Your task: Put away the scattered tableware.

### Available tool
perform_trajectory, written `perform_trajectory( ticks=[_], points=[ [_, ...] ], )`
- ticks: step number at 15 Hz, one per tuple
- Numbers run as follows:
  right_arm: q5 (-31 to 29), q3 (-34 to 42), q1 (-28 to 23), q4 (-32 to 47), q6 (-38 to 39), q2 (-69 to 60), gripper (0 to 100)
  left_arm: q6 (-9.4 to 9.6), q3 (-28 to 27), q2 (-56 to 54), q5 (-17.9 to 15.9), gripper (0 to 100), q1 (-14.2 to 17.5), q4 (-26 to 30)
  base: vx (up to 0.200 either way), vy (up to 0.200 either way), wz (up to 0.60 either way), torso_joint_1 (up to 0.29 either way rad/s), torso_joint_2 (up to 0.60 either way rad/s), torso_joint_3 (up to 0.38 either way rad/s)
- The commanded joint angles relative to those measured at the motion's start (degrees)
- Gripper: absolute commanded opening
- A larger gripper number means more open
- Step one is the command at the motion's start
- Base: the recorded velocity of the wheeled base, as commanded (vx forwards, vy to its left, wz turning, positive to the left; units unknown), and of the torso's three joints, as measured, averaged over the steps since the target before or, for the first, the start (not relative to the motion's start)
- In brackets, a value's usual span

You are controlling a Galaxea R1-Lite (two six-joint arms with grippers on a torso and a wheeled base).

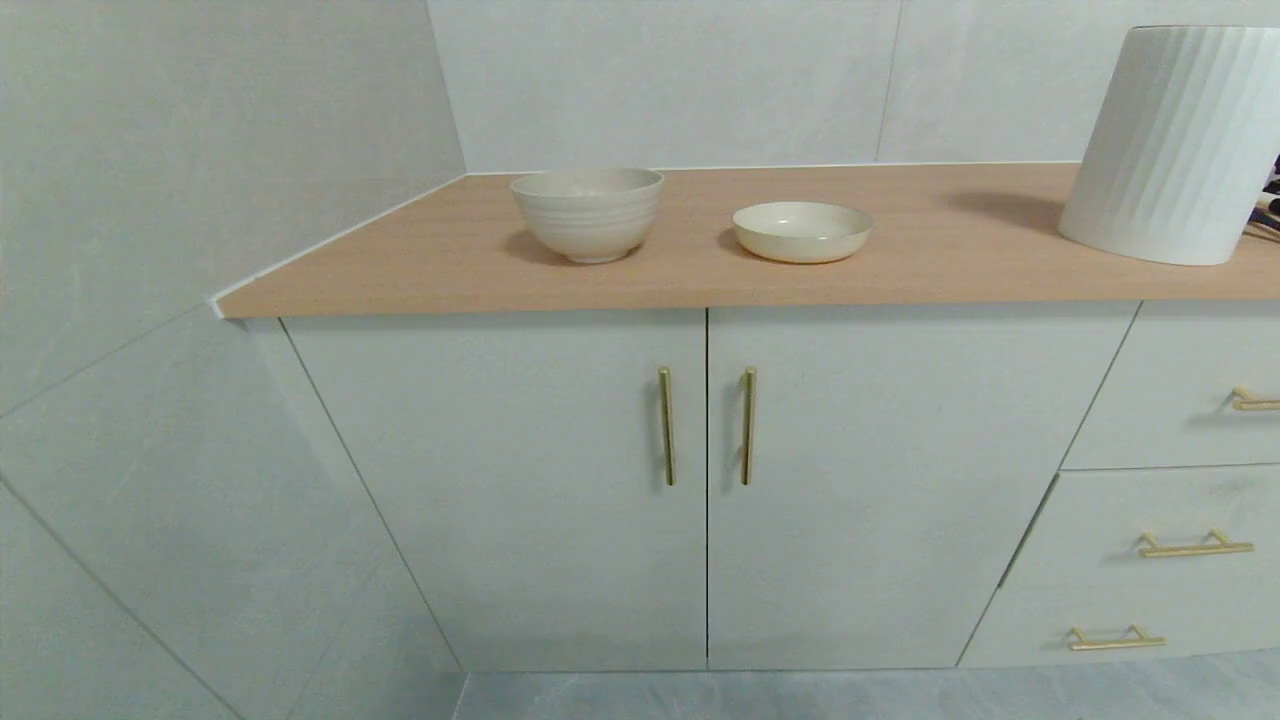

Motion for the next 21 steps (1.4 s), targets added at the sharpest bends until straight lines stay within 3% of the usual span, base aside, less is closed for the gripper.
perform_trajectory(
  ticks=[1,4,5,10,13,21],
  points=[
    [0.0,0.0,0.0,0.0,-0.1,0.1,100,-0.01,0.0,0.0,0.0,100,0.0,0.0,0.000,0.000,0.00,0.000,0.00,0.000],
    [0.3,-1.1,0.0,-0.4,-0.4,0.0,100,-0.01,0.0,0.0,0.0,100,0.0,0.0,0.000,0.000,0.00,0.000,0.00,0.000],
    [2.2,-7.1,0.6,-0.6,0.6,2.6,100,-0.01,0.0,0.0,0.0,100,0.0,0.0,0.000,0.000,0.00,0.000,0.00,0.000],
    [17.8,-25.2,3.9,-0.7,0.6,36.0,100,-0.01,0.0,0.0,0.0,100,0.0,0.0,0.000,0.000,0.00,0.000,0.00,0.000],
    [17.8,-35.7,12.6,-5.3,4.2,57.5,100,-0.01,0.0,0.0,0.0,100,0.0,0.0,0.000,0.000,0.00,0.000,0.00,0.000],
    [18.1,-56.7,24.5,-13.4,7.9,92.6,100,-0.01,0.0,0.0,0.0,100,0.0,0.0,0.000,0.000,0.00,0.000,0.00,0.000]
  ],
)
